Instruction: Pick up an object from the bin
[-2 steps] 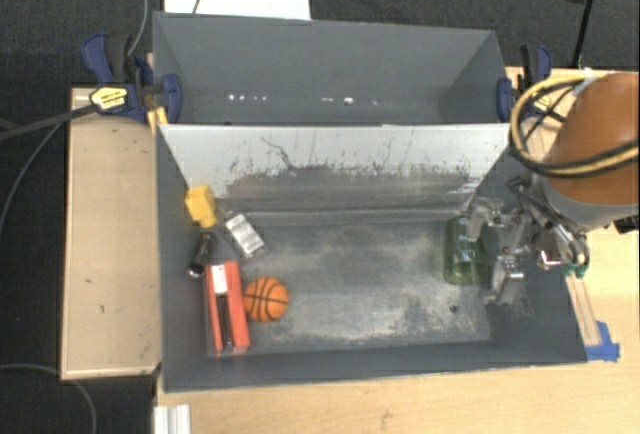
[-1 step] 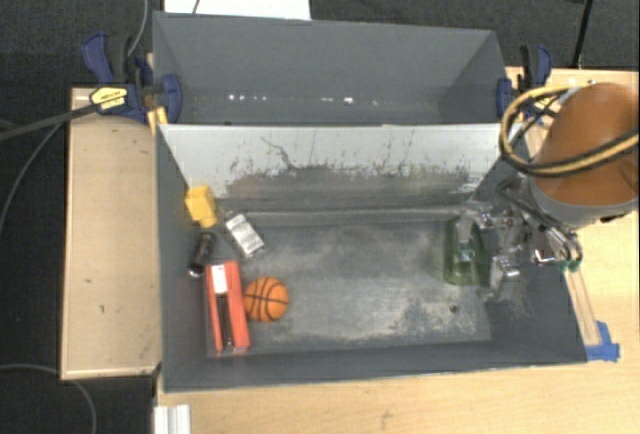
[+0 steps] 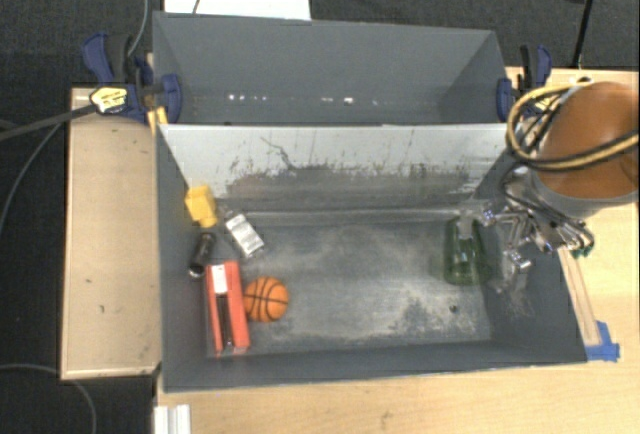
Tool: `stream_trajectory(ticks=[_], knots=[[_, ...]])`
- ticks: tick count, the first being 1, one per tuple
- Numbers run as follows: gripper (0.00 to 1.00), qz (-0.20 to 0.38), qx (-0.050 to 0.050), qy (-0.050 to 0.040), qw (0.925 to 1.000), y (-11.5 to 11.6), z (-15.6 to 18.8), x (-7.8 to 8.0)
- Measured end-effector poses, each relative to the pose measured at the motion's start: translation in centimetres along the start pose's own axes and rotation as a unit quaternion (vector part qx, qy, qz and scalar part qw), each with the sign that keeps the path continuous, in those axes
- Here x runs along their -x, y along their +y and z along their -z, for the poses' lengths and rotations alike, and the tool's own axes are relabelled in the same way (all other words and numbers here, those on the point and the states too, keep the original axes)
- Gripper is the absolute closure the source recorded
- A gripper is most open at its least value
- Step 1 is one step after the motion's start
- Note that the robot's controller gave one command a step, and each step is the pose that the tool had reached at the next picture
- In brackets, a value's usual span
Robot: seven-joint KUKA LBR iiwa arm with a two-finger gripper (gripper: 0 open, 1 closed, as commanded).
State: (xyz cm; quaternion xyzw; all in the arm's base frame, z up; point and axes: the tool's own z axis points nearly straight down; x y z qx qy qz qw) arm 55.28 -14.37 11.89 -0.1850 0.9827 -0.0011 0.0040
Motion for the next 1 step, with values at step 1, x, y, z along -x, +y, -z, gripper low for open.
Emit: stream_trajectory(ticks=[1], knots=[[0.0,0.021,0.0,0.0002,0.9998,-0.8,1.71,0.03]])
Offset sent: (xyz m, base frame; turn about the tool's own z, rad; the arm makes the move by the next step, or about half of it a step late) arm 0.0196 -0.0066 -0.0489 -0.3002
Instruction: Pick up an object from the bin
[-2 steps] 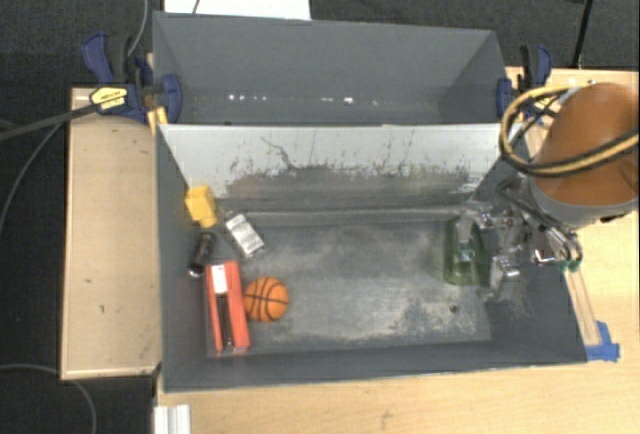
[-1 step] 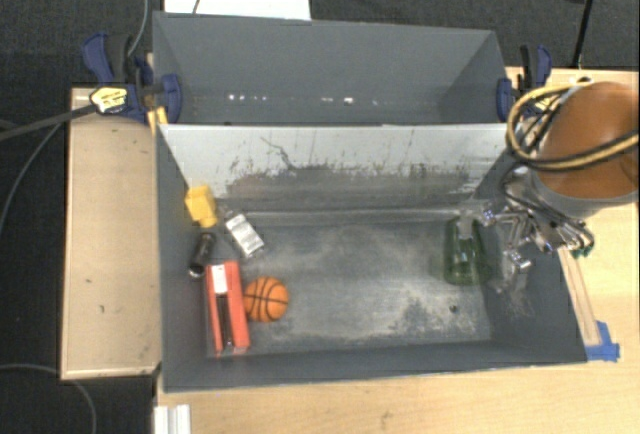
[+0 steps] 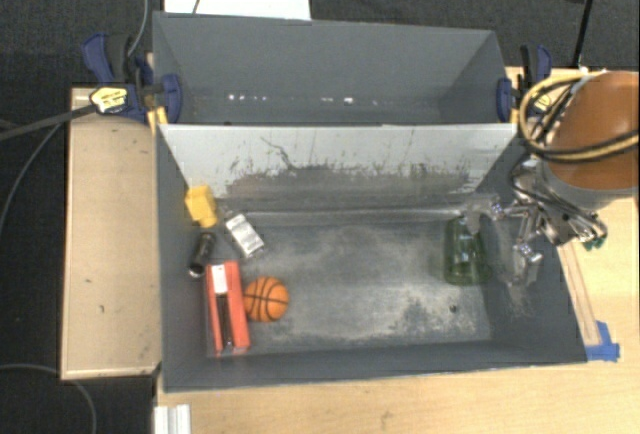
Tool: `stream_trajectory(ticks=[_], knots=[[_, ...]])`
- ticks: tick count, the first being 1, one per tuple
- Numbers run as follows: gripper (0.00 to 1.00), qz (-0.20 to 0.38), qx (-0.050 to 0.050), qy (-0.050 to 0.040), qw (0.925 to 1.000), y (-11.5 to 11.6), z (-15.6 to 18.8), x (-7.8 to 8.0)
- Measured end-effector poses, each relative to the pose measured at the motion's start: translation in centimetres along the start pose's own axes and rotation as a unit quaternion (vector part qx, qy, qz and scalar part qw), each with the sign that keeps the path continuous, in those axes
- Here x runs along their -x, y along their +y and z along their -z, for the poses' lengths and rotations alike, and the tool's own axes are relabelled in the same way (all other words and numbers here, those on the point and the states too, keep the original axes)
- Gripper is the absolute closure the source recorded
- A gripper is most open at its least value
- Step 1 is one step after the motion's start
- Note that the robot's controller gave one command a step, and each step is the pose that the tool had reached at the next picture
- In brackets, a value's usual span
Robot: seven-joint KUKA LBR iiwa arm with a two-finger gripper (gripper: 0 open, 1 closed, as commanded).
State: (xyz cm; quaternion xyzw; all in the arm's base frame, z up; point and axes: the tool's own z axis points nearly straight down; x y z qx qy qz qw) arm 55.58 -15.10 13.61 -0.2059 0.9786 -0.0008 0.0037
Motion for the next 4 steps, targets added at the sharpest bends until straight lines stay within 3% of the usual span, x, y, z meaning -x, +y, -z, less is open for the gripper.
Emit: stream_trajectory(ticks=[1,2,4], knots=[[0.0,0.124,-0.001,-0.0075,0.9922,-0.4,-5.6,2.0],[1.0,0.082,-0.001,-0.008,0.9966,-0.4,-8.6,2.1],[1.0,0.073,-0.001,-0.006,0.9973,-0.4,-8.2,1.8]])
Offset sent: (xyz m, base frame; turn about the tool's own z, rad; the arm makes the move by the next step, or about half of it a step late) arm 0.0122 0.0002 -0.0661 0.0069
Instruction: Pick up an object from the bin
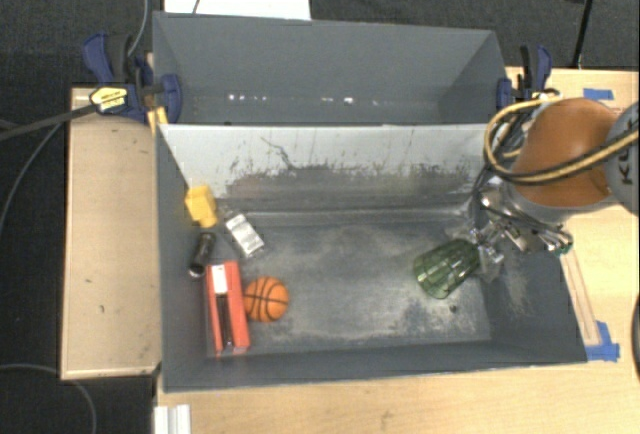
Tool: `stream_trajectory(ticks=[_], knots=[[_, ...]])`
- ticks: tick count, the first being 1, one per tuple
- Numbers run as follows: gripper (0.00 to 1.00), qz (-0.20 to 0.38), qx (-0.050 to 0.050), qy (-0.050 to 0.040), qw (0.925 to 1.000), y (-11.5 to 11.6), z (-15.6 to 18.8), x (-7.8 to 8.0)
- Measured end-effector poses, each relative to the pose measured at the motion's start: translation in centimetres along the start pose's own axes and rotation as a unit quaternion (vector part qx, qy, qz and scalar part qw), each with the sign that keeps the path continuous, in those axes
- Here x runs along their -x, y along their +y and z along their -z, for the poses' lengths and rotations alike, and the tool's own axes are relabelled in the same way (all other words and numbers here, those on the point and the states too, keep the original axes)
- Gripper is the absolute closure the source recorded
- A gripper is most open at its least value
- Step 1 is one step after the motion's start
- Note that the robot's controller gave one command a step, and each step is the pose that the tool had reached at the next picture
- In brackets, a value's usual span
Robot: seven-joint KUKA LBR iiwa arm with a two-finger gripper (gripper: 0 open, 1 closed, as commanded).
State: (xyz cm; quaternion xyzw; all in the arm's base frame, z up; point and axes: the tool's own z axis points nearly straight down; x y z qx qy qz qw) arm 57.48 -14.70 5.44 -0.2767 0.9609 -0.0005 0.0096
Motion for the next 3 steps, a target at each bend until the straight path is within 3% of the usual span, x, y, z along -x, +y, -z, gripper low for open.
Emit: stream_trajectory(ticks=[3], knots=[[1.0,0.0,0.0,0.0007,1.0,-0.1,4.1,0.0]])
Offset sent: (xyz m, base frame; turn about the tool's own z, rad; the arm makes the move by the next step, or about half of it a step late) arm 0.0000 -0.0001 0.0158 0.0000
